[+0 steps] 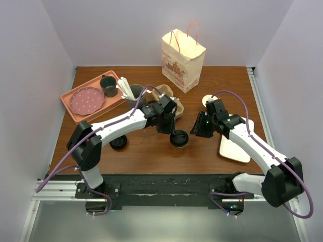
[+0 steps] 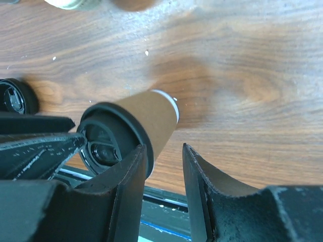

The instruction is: Pack the takeout coffee

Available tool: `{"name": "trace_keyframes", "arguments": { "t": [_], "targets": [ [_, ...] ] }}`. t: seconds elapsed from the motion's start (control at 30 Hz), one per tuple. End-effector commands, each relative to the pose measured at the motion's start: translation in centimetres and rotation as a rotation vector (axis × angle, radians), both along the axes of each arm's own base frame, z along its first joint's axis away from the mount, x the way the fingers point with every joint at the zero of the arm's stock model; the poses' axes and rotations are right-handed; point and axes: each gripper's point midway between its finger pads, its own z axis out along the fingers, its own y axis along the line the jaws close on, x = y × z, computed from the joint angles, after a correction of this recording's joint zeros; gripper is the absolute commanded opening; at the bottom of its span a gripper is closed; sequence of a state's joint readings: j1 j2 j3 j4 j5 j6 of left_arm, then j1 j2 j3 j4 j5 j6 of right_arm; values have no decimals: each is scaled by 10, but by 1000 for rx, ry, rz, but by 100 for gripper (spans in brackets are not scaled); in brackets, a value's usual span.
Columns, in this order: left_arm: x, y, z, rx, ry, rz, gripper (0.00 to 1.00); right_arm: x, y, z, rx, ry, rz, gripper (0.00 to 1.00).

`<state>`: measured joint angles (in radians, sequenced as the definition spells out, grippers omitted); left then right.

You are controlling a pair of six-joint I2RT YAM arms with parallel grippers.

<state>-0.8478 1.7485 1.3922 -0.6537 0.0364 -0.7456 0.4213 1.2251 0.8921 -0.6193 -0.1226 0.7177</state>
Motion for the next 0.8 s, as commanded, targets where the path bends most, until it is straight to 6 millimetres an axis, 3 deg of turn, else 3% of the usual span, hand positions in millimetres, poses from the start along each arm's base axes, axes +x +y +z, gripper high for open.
{"name": "trace_keyframes", "arguments": {
  "t": [0.0,0.13,0.27,0.4,0.53,0.77],
  "targets": [
    [-9,22,6,55,9,78,38,14,1,16,-12,-73,35,39],
    [-8,24,17,50,-5,100,41,14,2,24,-10,-85,57,38],
    [4,13,40,-2,-61,80,45,3,12,41,91,-110,72,38],
    [9,2,48,-33,-98,27,45,-20,16,29,178,-68,44,38],
    [14,-6,43,-44,-117,-16,45,-26,18,23,235,-70,15,37],
    [14,-10,28,-20,-93,-50,43,-12,16,22,185,-86,13,35]
  ]
}}
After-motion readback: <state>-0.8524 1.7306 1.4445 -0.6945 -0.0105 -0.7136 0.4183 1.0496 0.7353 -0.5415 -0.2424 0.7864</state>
